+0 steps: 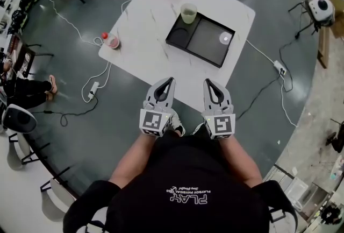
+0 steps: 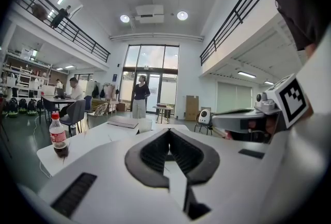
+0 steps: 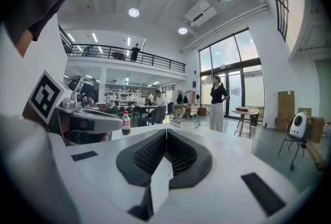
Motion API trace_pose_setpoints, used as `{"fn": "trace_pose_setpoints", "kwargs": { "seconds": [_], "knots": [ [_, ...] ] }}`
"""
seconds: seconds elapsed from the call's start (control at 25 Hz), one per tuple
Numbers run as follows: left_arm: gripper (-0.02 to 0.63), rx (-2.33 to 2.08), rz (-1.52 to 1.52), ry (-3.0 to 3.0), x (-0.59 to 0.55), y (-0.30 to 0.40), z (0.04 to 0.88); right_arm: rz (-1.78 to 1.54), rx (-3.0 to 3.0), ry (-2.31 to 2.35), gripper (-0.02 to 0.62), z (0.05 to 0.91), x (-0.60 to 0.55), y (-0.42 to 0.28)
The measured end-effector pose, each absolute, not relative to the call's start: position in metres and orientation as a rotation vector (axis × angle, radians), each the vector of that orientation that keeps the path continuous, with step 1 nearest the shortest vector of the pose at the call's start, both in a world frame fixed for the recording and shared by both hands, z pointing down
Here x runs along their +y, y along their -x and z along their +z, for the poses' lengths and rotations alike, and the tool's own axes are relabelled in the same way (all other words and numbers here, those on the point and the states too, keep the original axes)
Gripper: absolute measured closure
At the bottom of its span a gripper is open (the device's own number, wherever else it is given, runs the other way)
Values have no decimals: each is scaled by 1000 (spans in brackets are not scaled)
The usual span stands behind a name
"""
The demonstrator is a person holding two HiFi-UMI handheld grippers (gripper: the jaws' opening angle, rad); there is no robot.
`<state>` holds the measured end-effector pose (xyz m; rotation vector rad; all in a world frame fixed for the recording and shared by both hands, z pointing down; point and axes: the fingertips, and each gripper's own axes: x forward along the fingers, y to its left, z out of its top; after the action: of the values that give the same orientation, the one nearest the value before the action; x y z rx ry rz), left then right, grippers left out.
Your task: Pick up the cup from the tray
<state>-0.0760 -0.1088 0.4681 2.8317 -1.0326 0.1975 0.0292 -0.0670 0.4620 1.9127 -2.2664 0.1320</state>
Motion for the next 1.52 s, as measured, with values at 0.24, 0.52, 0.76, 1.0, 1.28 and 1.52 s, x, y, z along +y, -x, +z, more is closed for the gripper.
{"fn": "trace_pose_setpoints", "kwargs": {
  "seconds": [0.24, 0.52, 0.76, 1.0, 1.28, 1.52],
  "knots": [
    [598, -1078, 201, -2818, -143, 65, 466, 123, -2301, -1883, 584, 462, -108, -39],
    [598, -1225, 198, -2742, -179, 56, 469, 123, -2382, -1769, 584, 470, -156, -54],
    [598, -1304, 199, -2681, -200, 56, 481, 130, -2401, -1728, 584, 483, -193, -65],
    [598, -1345, 221, -2634, -209, 58, 494, 121, -2412, -1796, 584, 483, -231, -73],
    [598, -1359, 228, -2608, -218, 56, 503, 120, -2375, -1764, 581, 513, -263, -83],
    [598, -1373, 236, -2592, -225, 57, 511, 151, -2343, -1753, 450, 534, -291, -86]
  ]
}}
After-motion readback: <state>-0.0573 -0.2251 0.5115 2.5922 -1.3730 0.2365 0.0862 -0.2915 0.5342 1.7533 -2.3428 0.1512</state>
